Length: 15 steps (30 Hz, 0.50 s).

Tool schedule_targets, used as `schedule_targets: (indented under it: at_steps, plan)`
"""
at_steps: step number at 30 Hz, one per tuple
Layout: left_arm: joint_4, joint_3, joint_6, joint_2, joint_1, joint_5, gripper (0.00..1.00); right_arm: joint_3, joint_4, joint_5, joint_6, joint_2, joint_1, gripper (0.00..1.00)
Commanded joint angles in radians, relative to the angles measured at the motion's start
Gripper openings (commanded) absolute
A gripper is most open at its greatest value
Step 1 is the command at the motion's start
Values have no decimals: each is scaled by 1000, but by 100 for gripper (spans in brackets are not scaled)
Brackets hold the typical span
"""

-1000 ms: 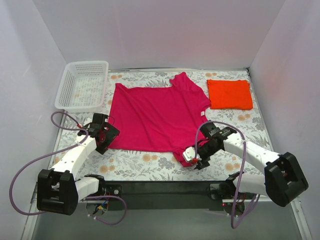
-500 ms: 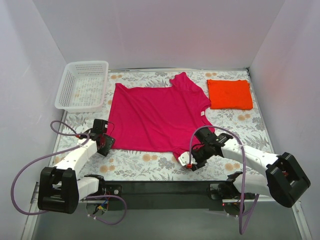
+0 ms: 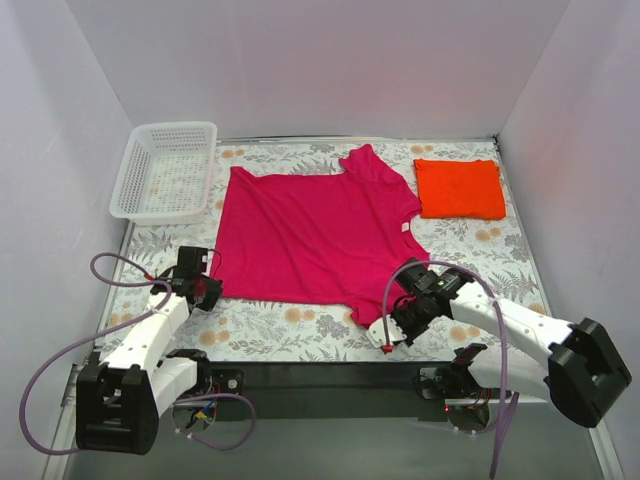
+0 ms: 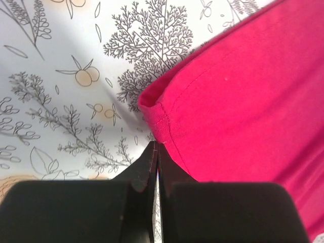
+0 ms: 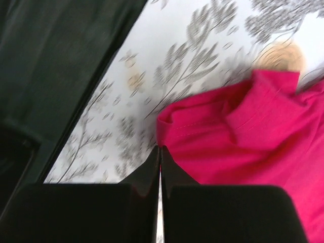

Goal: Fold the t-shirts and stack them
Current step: Flatten the tshirt out

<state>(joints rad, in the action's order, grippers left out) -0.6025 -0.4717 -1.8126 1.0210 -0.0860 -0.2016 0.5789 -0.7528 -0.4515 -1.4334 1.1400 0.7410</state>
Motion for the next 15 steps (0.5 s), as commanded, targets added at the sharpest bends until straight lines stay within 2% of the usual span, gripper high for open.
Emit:
schedule_targets:
  at_steps: [1, 7, 15]
  plan:
    - [-97, -47, -19, -88, 9, -39, 0, 39, -317, 167, -171, -115, 1, 1]
    - [-210, -117, -77, -159, 11, -10, 0, 33, -540, 267, -219, -249, -2, 1]
    - [-322, -105, -116, -229, 11, 119, 0, 27, -565, 379, -229, -436, -12, 1]
